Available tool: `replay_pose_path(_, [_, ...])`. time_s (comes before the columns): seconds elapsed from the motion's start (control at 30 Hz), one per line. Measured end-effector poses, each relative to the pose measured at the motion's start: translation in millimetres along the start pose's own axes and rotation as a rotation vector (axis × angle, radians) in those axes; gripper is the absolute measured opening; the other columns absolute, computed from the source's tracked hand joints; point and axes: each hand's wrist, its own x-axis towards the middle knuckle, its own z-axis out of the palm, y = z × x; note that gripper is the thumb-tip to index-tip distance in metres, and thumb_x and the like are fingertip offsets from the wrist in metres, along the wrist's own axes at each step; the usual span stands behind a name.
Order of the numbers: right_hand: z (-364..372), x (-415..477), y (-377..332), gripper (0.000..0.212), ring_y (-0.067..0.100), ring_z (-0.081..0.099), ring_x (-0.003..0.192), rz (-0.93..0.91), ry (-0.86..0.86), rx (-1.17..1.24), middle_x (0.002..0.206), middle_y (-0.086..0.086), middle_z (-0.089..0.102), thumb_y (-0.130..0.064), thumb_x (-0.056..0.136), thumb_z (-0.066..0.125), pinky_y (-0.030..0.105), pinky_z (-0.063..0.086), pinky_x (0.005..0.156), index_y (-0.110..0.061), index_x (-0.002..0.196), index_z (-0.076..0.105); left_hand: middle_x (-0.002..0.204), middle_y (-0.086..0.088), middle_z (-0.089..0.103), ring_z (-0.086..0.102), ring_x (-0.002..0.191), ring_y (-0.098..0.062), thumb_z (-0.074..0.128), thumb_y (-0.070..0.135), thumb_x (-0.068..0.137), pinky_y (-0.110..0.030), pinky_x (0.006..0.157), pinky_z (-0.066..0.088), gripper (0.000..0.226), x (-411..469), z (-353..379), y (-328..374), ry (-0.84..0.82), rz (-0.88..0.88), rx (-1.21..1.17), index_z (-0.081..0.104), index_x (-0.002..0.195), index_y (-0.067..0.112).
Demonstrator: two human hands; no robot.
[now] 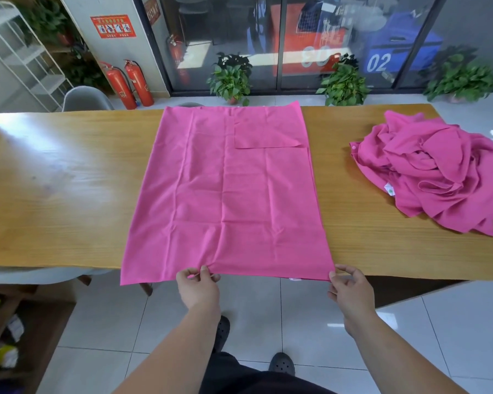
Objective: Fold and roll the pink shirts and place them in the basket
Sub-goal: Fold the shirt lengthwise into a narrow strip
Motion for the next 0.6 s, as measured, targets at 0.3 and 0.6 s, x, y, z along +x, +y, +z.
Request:
replay_pose_path(0.3, [2, -6, -9, 0.024, 0.018, 0.061, 0.069, -0.136, -0.054, -0.244, 0.081, 0.004, 0.067, -0.015, 0.108, 0.059, 0.051, 0.062, 0.078, -0.032, 0.102, 0.075, 0.091, -0.01, 0.075, 0.077, 0.082, -0.017, 0.073, 0.014, 0.098, -0.043, 0.077, 0.064, 0.028, 0, -4, -6, -0.205, 0.102, 0.105, 0.063, 0.116, 0.034])
replay_pose_path(0.6, [5, -2, -7, 0.039, 0.018, 0.068, 0.071, -0.057, -0.027, -0.356, 0.103, -0.002, 0.076, -0.01, 0.109, 0.05, 0.027, 0.05, 0.06, -0.034, 0.105, 0.081, 0.104, -0.009, 0.074, 0.071, 0.076, -0.019, 0.071, 0.014, 0.101, -0.04, 0.077, 0.063, 0.03, 2, -1, -4, -0.232, 0.056, 0.027, 0.07, 0.126, 0.031])
